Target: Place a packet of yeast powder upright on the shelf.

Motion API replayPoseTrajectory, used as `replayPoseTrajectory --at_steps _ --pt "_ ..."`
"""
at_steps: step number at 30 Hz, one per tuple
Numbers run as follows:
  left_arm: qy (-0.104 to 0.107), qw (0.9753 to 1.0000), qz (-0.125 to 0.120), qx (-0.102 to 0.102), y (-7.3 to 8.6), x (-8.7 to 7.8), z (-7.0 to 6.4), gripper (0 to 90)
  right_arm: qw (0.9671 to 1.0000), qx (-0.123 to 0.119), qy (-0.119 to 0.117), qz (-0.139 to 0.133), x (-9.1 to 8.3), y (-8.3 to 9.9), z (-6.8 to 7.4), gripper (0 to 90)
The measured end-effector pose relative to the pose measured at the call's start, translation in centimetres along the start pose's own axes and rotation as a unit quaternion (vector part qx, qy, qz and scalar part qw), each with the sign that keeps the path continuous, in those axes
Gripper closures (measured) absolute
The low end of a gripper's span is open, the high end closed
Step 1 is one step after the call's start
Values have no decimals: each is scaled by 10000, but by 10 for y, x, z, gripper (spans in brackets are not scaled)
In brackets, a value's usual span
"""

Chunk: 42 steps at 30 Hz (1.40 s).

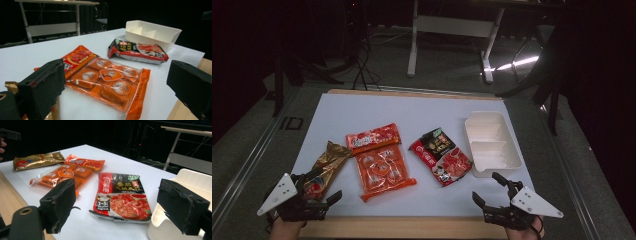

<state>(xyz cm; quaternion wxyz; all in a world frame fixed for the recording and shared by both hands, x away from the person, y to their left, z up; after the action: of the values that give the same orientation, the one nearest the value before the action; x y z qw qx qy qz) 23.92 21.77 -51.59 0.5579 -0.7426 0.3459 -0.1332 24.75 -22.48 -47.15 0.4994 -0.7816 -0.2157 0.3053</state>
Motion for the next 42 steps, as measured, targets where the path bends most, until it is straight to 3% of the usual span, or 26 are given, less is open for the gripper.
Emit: replayPoseTrajectory --at_steps 8,13,16,18,20,23,27,30,32,35,38,42 --pt "207 9995 163 149 4 4 -7 27 9993 -177 305 145 1 2 -4 143" --pt "277 9991 166 276 3 4 -13 27 9995 -164 286 30 3 1 -11 135" --pt "286 9990 93 341 1 6 -13 27 9991 -115 413 50 4 2 -18 134" --pt "272 9985 60 479 -1 8 -13 27 9989 5 468 -21 4 0 -23 134" --pt "186 9981 99 587 -1 9 -11 27 9987 -32 502 -34 5 -2 -25 138" --pt "324 9985 103 423 -1 9 -12 28 9992 1 401 11 6 -4 -22 139" --pt "372 9989 286 55 -3 7 -12 28 9993 3 376 48 5 -10 -20 140" --pt "335 9991 247 -121 -9 7 -9 27 9998 11 197 90 7 -16 -18 142" --pt "320 9990 242 -211 -15 8 -8 27 9997 -99 217 34 9 -20 -18 141" --pt "268 9992 297 -40 -23 10 -8 28 9995 -237 221 58 13 -22 -17 140" --pt "210 9987 403 210 -29 13 -10 28 9998 -130 107 104 17 -23 -16 141" --pt "244 9978 565 245 -34 18 -8 28 9999 -45 71 58 16 -24 -17 136"
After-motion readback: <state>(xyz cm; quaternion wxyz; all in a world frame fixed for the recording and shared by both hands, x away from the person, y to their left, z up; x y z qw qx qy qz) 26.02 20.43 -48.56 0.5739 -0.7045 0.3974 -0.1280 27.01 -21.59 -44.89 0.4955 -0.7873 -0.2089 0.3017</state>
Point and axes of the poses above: each handheld gripper's, and its own axes: x roughly forward along the jaws, y roughly out of its underside, z roughly to its left, the point moved 8 cm from there along x, roughly forward along the jaws, and after that the axes turned 15 degrees about -x, right-handed, at the moved point
